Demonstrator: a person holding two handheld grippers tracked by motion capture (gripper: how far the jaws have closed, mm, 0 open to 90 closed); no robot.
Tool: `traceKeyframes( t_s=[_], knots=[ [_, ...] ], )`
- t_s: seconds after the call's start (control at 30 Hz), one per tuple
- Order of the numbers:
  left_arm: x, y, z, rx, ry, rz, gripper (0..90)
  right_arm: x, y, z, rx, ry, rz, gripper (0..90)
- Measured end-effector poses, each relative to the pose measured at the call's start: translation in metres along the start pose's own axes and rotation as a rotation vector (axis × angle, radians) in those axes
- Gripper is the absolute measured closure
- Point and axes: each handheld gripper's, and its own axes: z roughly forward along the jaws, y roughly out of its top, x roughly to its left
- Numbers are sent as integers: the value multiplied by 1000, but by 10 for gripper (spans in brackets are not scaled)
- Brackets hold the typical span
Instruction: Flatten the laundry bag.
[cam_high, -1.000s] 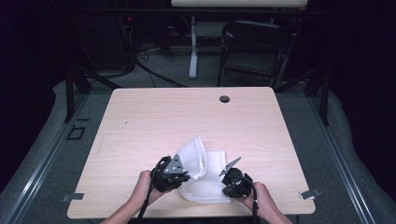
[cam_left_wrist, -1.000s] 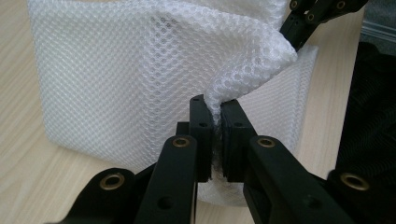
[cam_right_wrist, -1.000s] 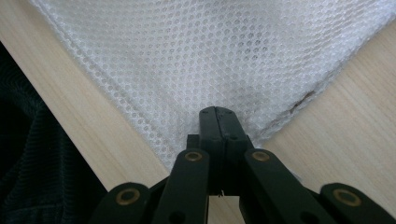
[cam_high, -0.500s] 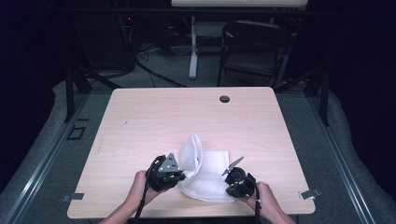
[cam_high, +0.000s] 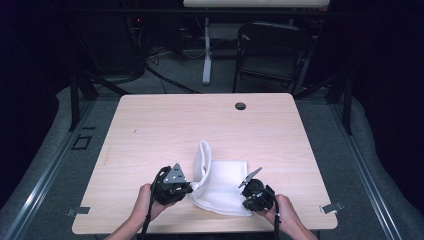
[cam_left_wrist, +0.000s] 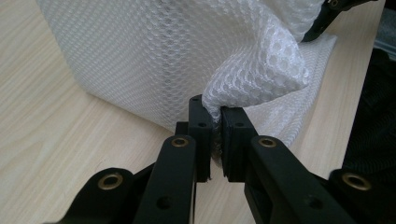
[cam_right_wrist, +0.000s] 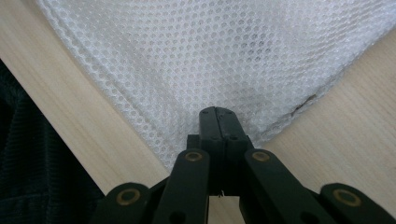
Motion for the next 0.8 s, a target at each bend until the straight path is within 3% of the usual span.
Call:
traceKeyframes(
  t_s=[0.5, 0.7, 0.8],
  knots=[
    [-4, -2, -2, 6, 19, 7, 853, -9, -3, -2, -14, -16, 10, 900],
    [1, -8, -4, 16, 10, -24, 853, -12, -4, -2, -15, -12, 19, 900],
    [1, -8, -4, 30, 6, -21, 852, -13, -4, -3, -10, -25, 14, 900]
  ],
)
